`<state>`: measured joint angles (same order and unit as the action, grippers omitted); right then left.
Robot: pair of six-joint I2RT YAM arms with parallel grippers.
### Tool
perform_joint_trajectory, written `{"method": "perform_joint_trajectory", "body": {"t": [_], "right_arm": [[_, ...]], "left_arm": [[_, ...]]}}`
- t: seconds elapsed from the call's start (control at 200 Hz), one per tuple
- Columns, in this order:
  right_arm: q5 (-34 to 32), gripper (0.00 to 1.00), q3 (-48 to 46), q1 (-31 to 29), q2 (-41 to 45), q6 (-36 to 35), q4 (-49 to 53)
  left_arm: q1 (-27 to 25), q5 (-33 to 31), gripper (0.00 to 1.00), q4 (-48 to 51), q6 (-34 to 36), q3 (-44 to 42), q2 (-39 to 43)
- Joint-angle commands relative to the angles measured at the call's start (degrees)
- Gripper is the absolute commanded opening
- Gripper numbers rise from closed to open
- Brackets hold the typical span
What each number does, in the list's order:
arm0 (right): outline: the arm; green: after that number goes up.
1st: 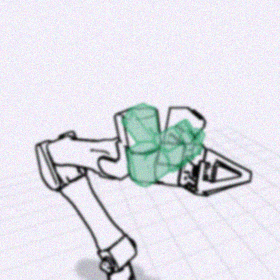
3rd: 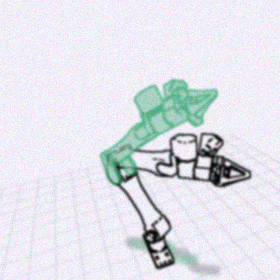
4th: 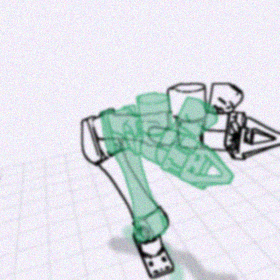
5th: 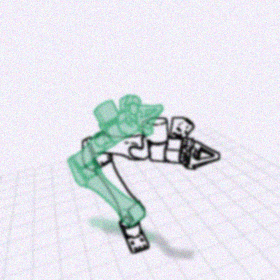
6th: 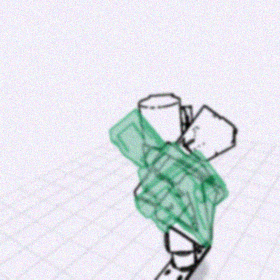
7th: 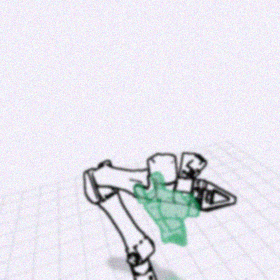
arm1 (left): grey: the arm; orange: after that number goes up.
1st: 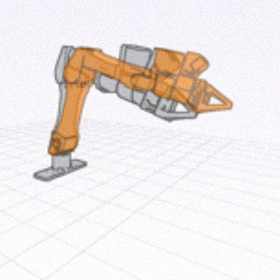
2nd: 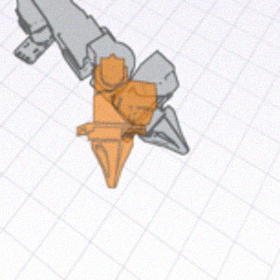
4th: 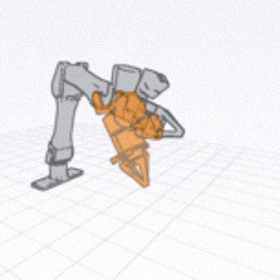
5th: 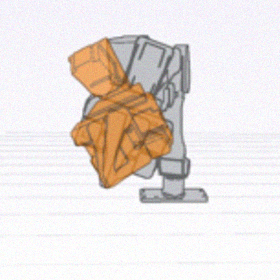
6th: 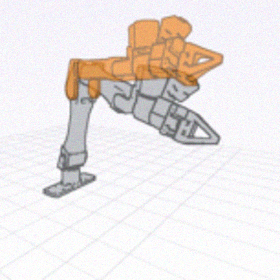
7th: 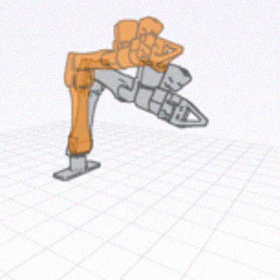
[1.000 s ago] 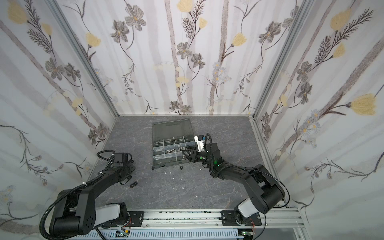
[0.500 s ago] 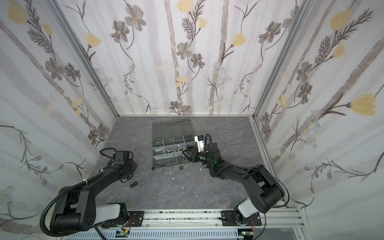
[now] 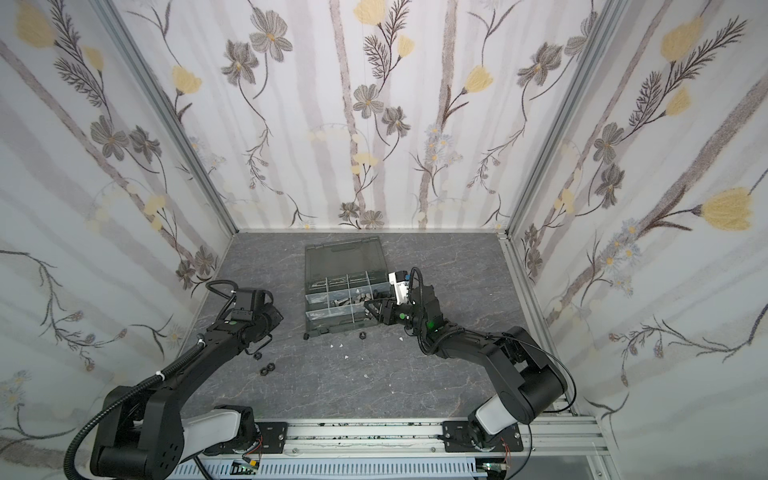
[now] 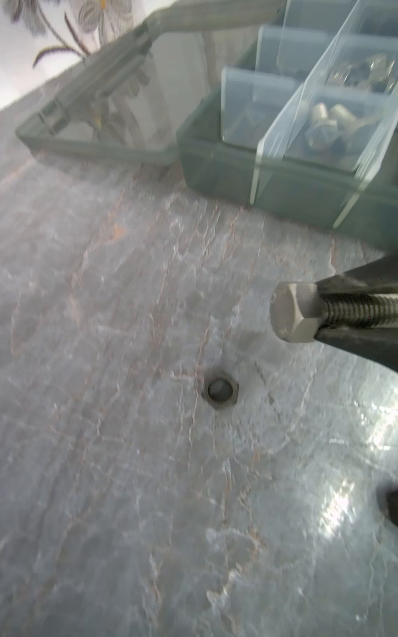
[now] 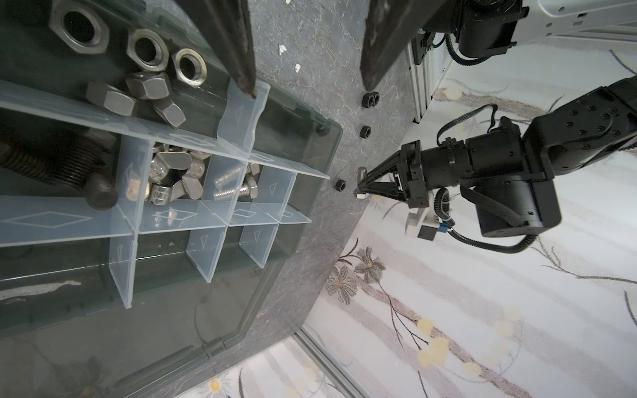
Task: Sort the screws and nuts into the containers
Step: 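Close the left gripper on the silver bolt lying near the box, then carry the silver bolt over the box with the left gripper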
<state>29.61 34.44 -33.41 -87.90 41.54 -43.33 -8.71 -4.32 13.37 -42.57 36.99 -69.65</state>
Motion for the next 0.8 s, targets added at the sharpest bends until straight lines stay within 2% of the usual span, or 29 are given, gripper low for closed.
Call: {"method": "perform_joint_trajectory", "body": {"t": [0.0, 0.34, 0.794], "right_arm": [[-0.42, 0.51, 0.17, 0.01, 0.01, 0.23, -1.85], [-3.45, 0.51, -0.92, 0.84, 0.63, 0.29, -0.8], [-5.65, 0.51, -2.06, 2.07, 1.31, 0.3, -0.51]], "left_arm": [[-3.23, -0.49, 0.12, 1.06, -1.99, 4.21, -1.36], [-14.81, -1.02, 0.13, 1.05, -2.16, 18.24, -13.54], [-21.48, -0.12, 0.13, 1.31, -1.08, 33.38, -30.88]]}}
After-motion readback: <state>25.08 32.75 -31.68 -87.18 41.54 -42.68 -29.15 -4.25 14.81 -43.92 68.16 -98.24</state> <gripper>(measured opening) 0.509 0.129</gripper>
